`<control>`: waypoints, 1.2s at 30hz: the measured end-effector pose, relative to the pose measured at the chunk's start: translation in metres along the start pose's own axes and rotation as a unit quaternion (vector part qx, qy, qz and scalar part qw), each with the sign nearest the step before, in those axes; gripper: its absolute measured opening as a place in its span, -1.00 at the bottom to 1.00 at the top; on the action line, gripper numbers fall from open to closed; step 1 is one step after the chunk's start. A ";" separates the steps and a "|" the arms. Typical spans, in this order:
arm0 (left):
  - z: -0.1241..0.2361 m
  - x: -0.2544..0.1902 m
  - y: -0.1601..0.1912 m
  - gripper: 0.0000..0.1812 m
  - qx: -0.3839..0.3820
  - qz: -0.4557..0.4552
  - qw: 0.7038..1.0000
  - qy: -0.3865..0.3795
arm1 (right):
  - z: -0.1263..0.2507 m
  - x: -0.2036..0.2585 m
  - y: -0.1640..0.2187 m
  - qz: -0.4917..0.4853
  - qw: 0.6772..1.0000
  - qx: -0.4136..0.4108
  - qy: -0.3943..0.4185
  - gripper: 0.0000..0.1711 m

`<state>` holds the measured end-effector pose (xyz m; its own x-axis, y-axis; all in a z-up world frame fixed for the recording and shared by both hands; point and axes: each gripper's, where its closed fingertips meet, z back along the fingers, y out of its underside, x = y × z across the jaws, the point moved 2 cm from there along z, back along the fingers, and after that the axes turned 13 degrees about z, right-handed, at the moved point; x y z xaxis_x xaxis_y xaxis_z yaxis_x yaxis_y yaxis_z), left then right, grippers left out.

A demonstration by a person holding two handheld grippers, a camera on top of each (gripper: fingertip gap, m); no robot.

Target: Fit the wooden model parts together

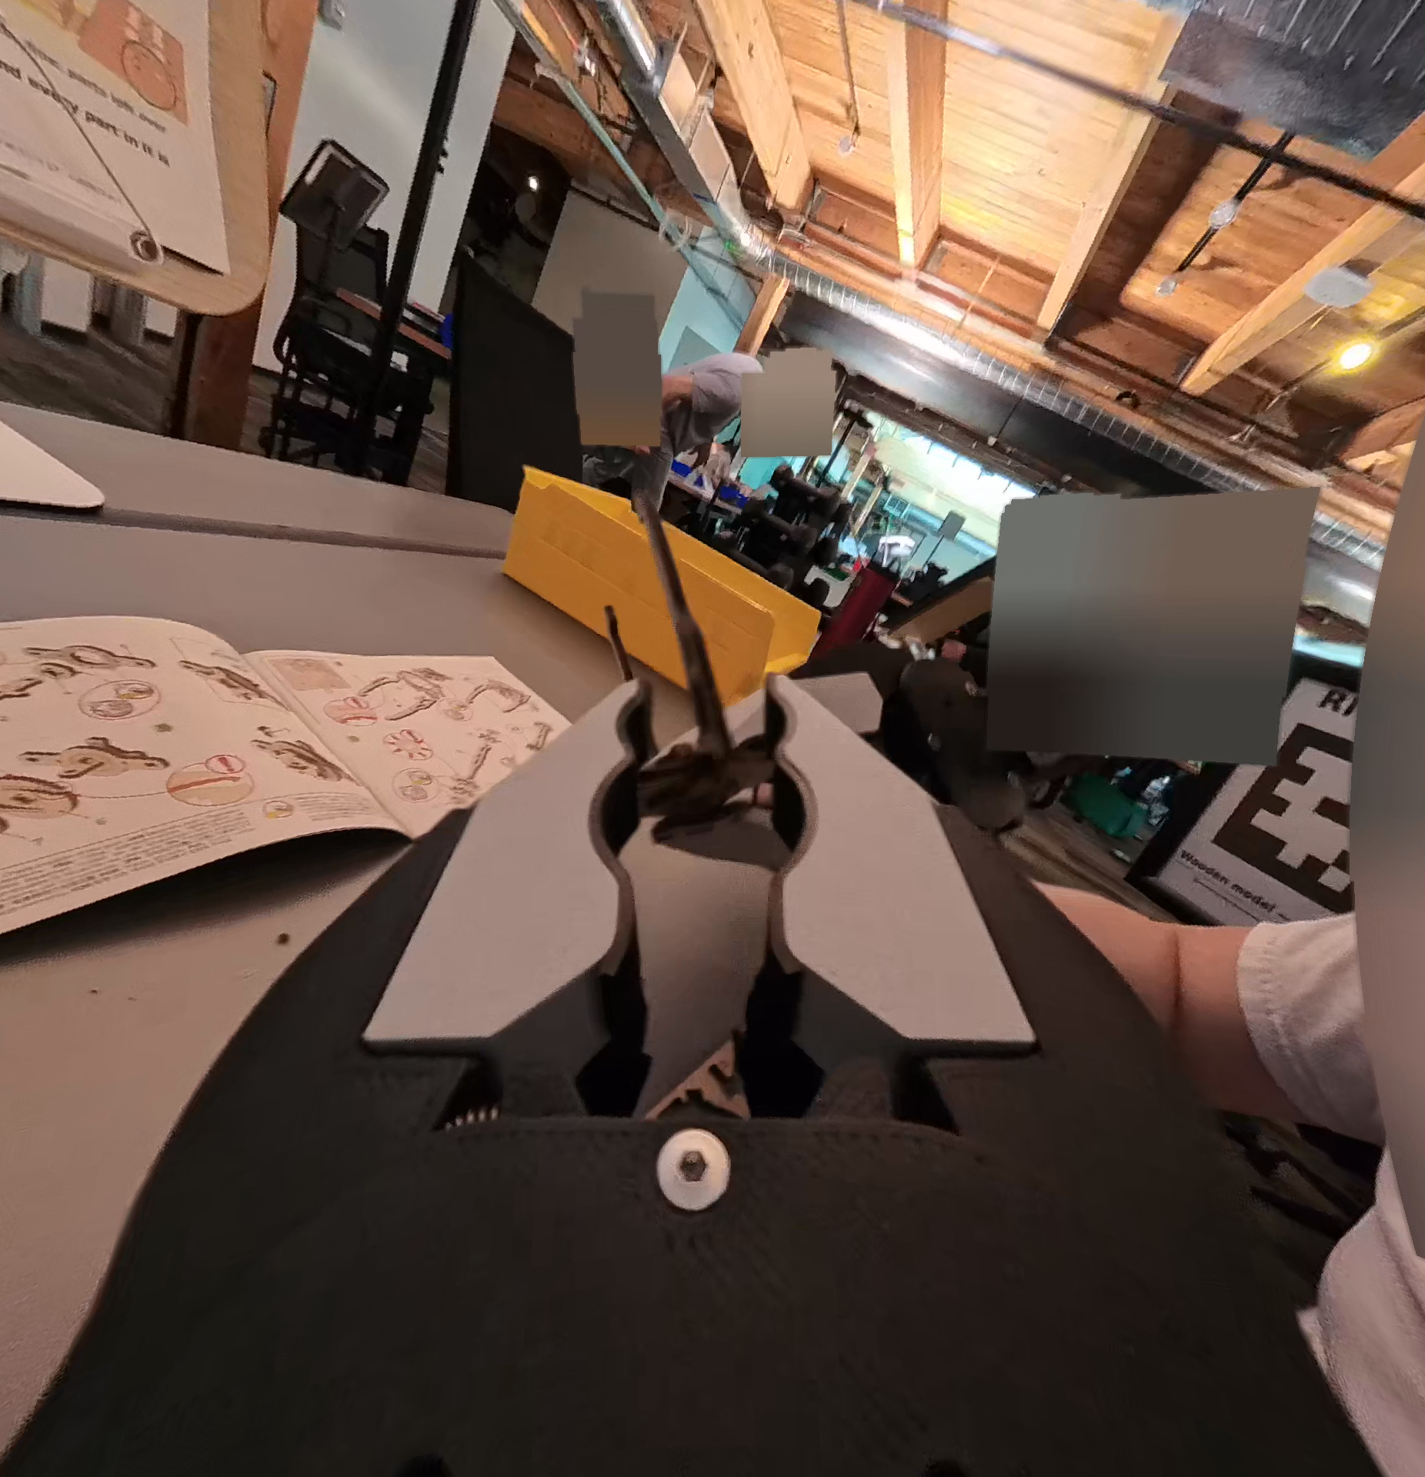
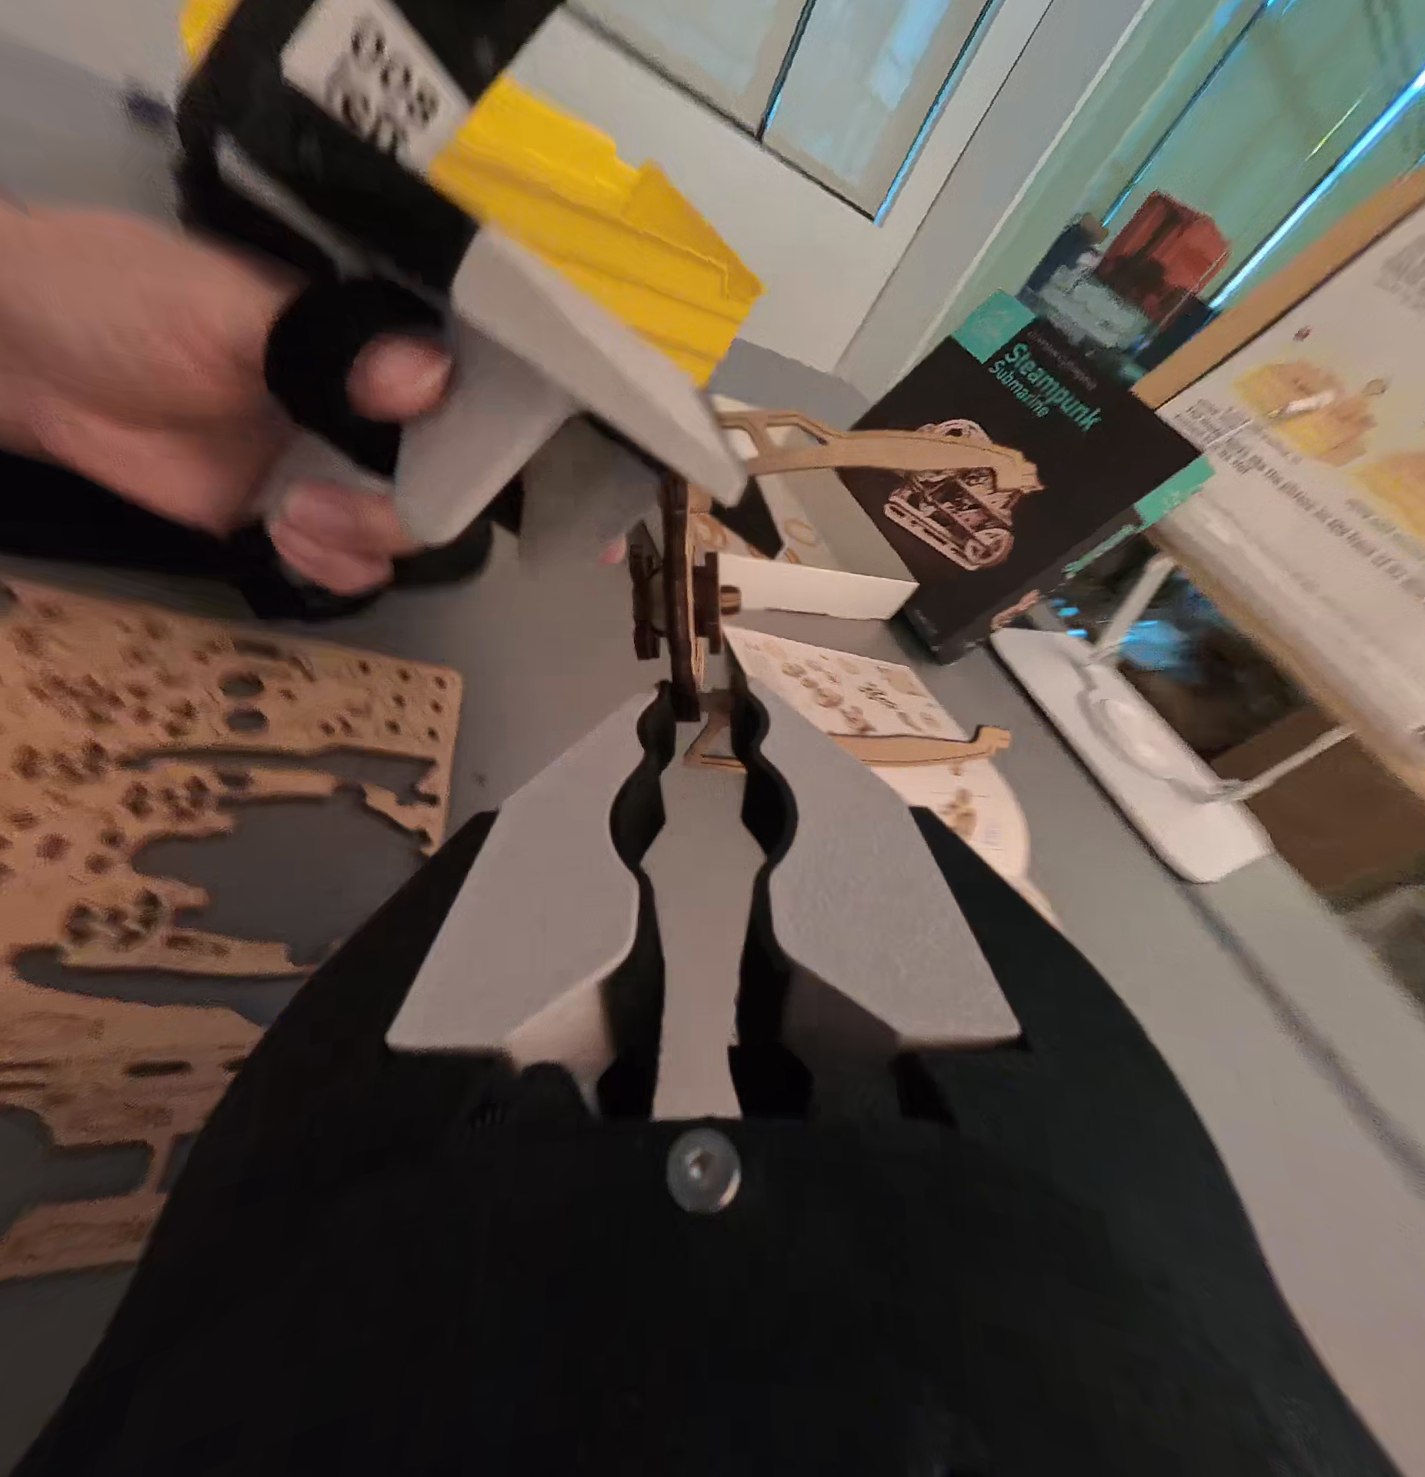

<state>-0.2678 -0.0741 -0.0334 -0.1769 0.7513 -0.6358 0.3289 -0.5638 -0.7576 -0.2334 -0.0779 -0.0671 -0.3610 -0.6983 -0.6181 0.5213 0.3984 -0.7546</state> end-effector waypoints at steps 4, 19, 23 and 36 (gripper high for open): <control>0.005 0.001 -0.014 -0.46 -0.007 -0.036 0.999 -0.003 | 0.011 -0.014 -0.009 -0.136 0.987 -0.080 -0.023 -0.86; -0.004 -0.039 0.021 -0.55 0.076 -0.096 0.985 0.120 | 0.026 -0.004 -0.051 -0.218 0.940 -0.245 -0.094 -0.86; -0.001 -0.049 0.022 -0.56 0.067 -0.140 0.978 0.137 | 0.034 0.000 -0.061 -0.174 0.946 -0.260 -0.084 -0.86; 0.018 -0.097 0.029 -0.64 -0.021 -0.379 0.907 0.185 | 0.061 0.027 -0.092 0.015 0.941 -0.331 -0.068 -0.86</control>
<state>-0.2574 -0.1693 0.0032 -0.0464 0.9855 0.1632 0.2794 0.1696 -0.9451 -0.2433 -0.1695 -0.0007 -0.2285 -0.7318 -0.6420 -0.0812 0.6715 -0.7365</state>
